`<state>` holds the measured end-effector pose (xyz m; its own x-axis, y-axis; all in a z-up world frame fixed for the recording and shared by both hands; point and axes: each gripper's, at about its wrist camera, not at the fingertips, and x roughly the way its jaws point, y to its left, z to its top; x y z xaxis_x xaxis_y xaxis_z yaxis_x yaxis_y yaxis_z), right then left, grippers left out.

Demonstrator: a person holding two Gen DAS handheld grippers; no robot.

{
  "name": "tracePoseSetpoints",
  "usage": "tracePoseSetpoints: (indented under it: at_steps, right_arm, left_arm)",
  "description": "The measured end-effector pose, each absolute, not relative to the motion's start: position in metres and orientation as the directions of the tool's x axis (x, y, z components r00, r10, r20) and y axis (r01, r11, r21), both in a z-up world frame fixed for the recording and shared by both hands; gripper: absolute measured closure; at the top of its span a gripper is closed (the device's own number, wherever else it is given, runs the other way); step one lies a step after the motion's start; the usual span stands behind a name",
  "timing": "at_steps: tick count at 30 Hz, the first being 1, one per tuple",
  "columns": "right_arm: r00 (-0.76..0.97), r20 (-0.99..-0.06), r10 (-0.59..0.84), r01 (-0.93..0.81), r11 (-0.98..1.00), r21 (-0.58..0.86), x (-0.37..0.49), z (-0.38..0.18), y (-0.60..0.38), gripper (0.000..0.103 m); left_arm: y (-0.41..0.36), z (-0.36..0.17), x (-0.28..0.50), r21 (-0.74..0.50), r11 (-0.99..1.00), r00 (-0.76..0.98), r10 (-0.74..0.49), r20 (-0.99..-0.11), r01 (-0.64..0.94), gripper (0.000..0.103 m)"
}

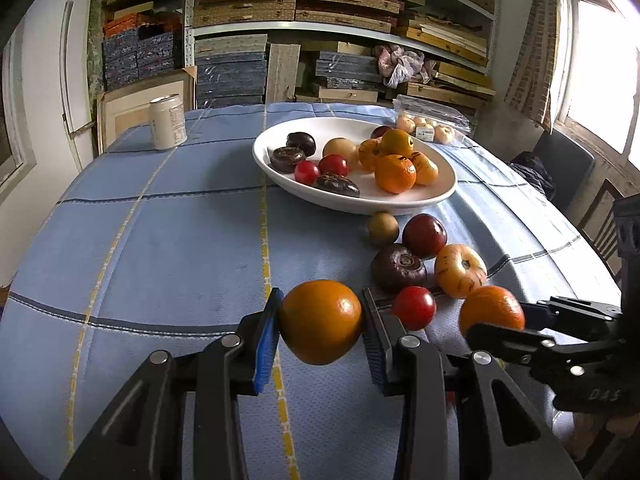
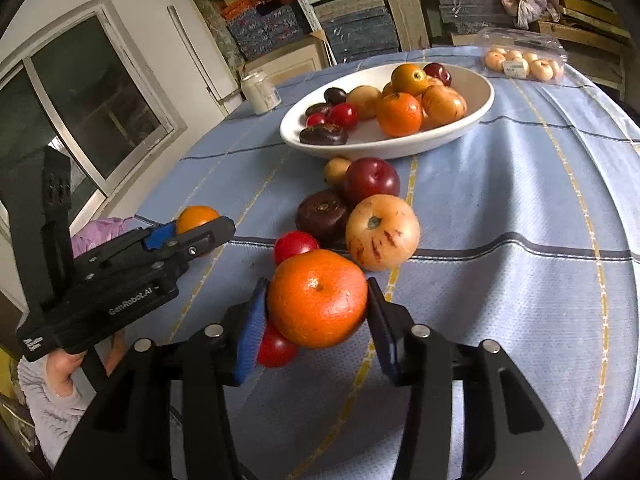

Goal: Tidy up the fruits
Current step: 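Carry the orange and mandarin over the plate and open both tools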

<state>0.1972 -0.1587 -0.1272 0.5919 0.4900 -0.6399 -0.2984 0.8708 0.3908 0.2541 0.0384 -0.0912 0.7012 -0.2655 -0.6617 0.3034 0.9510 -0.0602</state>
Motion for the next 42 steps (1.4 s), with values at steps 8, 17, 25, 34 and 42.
tracePoseSetpoints:
  at_steps: [8,17,25,34,42]
  right_arm:
    - [0.664,-0.567,0.488,-0.312,0.869,0.383,0.204,-0.084,-0.183,0.056]
    - [0.785,-0.502,0.364,-0.2,0.915,0.351,0.297,-0.03,-0.216,0.056]
    - [0.746,-0.534,0.398,-0.162,0.886,0.434,0.397,-0.047,-0.213,0.056]
    - [0.674,-0.624,0.396,-0.192,0.909,0.369,0.464,-0.074,-0.185,0.056]
    - [0.618,-0.668,0.413,-0.228,0.908,0.35,0.494,-0.084,-0.178,0.056]
  left_arm:
    - [0.027,-0.083,0.263,0.026,0.956,0.733,-0.206,-0.649,0.291,0.065]
    - [-0.007,-0.045,0.352,0.012,0.953,0.734,-0.225,-0.64,0.302,0.065]
    - [-0.016,-0.046,0.437,-0.088,0.964,0.719,-0.246,-0.65,0.25,0.065]
    - [-0.015,-0.058,0.503,-0.103,0.971,0.699,-0.226,-0.678,0.214,0.065]
    - [-0.015,-0.067,0.531,-0.145,0.967,0.668,-0.249,-0.701,0.209,0.059]
